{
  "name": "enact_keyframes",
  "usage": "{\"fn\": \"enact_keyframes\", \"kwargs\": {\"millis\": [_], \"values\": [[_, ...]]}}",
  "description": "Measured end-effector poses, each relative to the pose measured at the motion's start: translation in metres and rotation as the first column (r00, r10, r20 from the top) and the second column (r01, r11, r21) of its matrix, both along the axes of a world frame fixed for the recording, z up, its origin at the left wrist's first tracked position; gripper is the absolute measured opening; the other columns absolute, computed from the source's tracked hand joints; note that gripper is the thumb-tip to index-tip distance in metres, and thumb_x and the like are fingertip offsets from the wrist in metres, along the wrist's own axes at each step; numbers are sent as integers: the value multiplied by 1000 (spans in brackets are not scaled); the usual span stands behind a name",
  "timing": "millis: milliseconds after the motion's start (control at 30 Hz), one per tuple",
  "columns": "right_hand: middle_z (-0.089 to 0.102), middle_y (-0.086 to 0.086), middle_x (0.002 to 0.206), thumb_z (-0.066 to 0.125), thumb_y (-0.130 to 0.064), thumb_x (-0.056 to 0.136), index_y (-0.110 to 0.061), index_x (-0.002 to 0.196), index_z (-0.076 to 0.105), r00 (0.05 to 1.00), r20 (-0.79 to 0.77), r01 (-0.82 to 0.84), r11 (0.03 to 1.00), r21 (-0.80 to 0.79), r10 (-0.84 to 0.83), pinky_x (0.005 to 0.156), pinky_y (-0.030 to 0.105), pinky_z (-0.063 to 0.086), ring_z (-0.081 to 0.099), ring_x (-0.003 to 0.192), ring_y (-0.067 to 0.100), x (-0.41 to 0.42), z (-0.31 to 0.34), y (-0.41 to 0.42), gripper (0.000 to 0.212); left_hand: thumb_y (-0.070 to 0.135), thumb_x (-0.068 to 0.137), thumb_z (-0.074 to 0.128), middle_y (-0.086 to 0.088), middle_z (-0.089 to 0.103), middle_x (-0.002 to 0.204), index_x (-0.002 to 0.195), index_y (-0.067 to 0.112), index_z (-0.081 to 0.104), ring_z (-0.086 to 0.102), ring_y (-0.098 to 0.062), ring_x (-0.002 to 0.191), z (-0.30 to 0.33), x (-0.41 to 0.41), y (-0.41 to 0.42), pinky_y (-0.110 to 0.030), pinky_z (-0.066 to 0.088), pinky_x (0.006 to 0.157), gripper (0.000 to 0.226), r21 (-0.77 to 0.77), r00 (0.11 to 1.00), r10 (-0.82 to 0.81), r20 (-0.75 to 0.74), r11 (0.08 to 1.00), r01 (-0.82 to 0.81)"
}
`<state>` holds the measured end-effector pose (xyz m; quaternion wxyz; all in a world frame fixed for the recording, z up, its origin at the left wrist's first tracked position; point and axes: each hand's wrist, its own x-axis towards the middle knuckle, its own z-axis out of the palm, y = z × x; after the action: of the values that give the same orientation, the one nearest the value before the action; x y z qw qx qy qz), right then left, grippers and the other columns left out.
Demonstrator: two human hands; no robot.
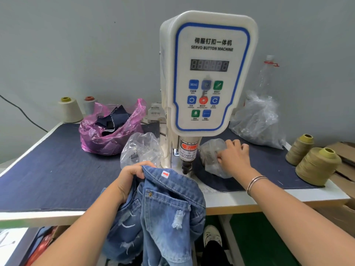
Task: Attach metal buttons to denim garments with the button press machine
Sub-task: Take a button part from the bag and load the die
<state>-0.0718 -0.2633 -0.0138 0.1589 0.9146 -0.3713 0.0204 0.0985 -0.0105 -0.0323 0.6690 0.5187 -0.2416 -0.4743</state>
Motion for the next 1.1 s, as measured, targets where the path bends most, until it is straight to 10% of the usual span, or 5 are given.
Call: {"fn": "enact_keyframes", "kwargs": {"millis": [267,767,1100], "values": [[48,0,114,50,-25,91,-32,107,65,997,-71,-16,996,-84,10,93,38,29,41,109,23,12,-3,6,23,6,45,41,-11,55,66,60,13,69,50,-19,62,11,9,-1,-24,40,55,32,91,903,32,429,993,-79],[45,1,118,47,-30,94,-25,107,64,999,37,40,999,-12,-39,108,50,19,41,114,22,3,-9,8,22,7,50,41,5,60,58,57,18,70,51,-3,57,-10,0,0,-14,41,54,31,79,855,33,518,993,-86],[47,2,121,54,-22,88,-26,107,64,987,-161,-27,994,-104,10,109,63,6,41,117,25,11,-7,3,21,7,49,41,4,60,58,58,17,70,52,-4,57,-11,1,0,-13,42,54,32,77,859,43,510,992,-96]]}}
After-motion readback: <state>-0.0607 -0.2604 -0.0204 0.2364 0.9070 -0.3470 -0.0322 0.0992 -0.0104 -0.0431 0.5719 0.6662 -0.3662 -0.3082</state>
